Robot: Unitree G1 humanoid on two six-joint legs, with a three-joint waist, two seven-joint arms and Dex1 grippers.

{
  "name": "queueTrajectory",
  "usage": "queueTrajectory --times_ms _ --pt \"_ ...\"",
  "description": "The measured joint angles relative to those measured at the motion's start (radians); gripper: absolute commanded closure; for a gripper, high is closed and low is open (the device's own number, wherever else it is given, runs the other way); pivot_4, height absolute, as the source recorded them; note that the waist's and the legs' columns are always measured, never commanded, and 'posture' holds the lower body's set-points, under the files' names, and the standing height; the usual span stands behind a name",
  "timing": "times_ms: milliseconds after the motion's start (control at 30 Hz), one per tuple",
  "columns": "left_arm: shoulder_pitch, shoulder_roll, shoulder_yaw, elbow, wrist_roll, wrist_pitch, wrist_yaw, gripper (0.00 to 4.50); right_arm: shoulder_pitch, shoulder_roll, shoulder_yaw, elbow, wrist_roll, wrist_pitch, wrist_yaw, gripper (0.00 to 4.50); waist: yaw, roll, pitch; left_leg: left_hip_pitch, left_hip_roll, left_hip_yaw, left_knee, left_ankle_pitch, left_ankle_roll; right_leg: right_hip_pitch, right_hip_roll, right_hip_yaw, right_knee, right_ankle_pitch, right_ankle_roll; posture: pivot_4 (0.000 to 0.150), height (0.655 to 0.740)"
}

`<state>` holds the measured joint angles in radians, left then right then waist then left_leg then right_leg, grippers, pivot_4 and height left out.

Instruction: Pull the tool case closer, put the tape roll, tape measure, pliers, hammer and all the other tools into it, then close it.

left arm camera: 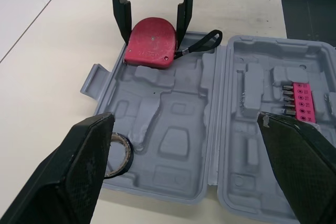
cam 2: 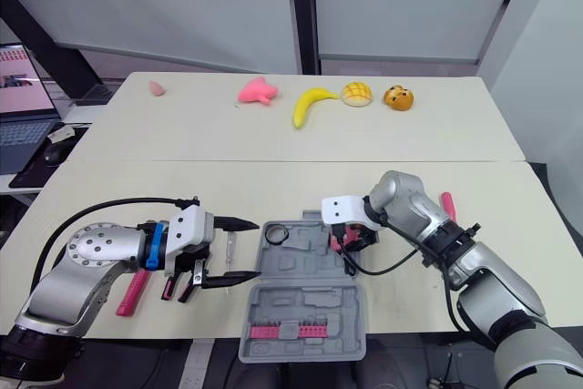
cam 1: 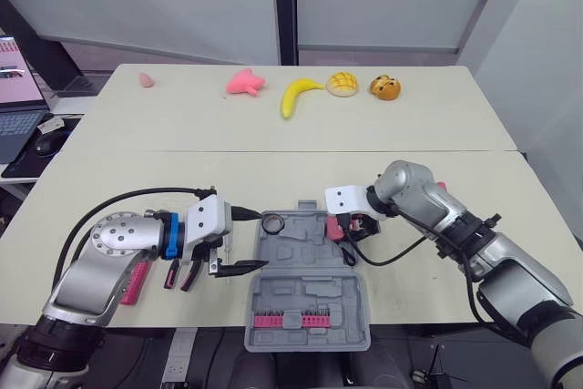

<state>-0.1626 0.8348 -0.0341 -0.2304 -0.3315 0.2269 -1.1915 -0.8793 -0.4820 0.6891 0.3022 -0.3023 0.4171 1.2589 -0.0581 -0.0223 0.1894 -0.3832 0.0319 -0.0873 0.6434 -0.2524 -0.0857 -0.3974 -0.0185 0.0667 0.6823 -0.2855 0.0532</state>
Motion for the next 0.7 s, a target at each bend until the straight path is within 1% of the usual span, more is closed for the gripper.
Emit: queueTrajectory --times_ms 500,567,633,700 --pt "-0.001 0.001 -0.001 -0.003 0.0 0.009 -0.009 0.0 0.0 0.019 -0.001 0.0 -0.027 -0.005 0.0 1.33 0.0 0.0 0.0 0.0 0.0 0.0 0.0 0.0 0.0 0.0 0.0 0.0 0.0 0.0 0.0 0.15 0.7255" --pt "-0.001 0.001 -0.001 -0.009 0.0 0.013 -0.01 0.0 0.0 0.021 -0.002 0.0 -0.03 -0.006 -0.001 0.58 0.0 0.0 0.0 0.0 0.0 0.0 0.0 0.0 0.0 0.0 0.0 0.0 0.0 0.0 0.0 0.15 0.7255" --pt "-0.001 0.001 -0.001 -0.013 0.0 0.024 -0.011 0.0 0.0 0.026 -0.004 0.0 -0.029 -0.007 -0.002 0.03 0.0 0.0 0.0 0.0 0.0 0.0 0.0 0.0 0.0 0.0 0.0 0.0 0.0 0.0 0.0 0.15 0.7255" --pt "-0.002 0.001 -0.001 -0.014 0.0 0.029 -0.014 0.0 0.0 0.032 -0.007 0.0 -0.028 -0.006 -0.004 0.03 0.0 0.0 0.0 0.0 0.0 0.0 0.0 0.0 0.0 0.0 0.0 0.0 0.0 0.0 0.0 0.15 0.7255"
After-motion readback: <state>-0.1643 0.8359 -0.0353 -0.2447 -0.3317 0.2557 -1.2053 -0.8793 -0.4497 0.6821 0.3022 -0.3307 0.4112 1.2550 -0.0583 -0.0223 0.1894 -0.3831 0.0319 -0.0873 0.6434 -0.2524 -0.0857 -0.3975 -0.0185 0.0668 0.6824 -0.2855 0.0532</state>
